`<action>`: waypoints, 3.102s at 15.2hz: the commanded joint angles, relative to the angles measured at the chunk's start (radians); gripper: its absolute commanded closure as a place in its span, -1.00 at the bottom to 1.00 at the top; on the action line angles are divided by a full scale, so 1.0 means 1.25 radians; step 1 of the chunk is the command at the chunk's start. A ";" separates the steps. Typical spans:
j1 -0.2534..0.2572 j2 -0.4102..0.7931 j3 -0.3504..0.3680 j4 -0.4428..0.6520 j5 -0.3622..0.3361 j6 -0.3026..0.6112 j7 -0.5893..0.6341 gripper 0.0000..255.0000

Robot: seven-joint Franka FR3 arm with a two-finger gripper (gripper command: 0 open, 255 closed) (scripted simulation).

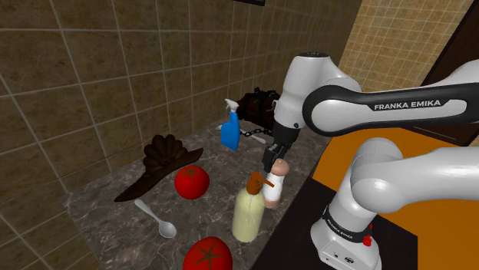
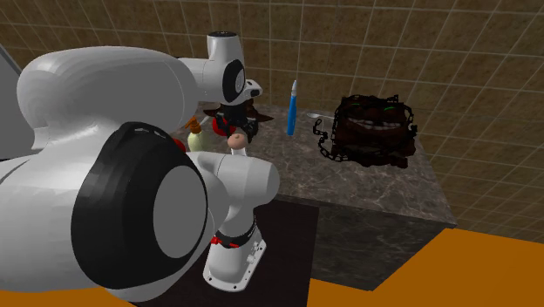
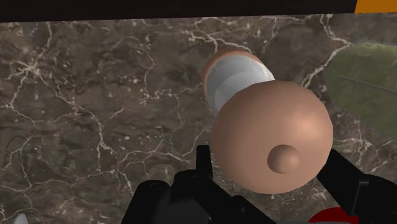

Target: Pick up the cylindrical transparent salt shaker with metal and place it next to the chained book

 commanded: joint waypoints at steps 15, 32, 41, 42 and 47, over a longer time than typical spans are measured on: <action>-0.013 -0.019 -0.018 0.089 -0.021 -0.108 0.000 1.00; -0.030 0.004 -0.045 0.280 -0.049 -0.276 0.002 1.00; -0.036 0.036 -0.055 0.392 -0.060 -0.356 0.004 1.00; -0.037 0.040 -0.056 0.405 -0.061 -0.365 0.004 1.00; -0.040 0.063 -0.061 0.471 -0.066 -0.408 0.005 1.00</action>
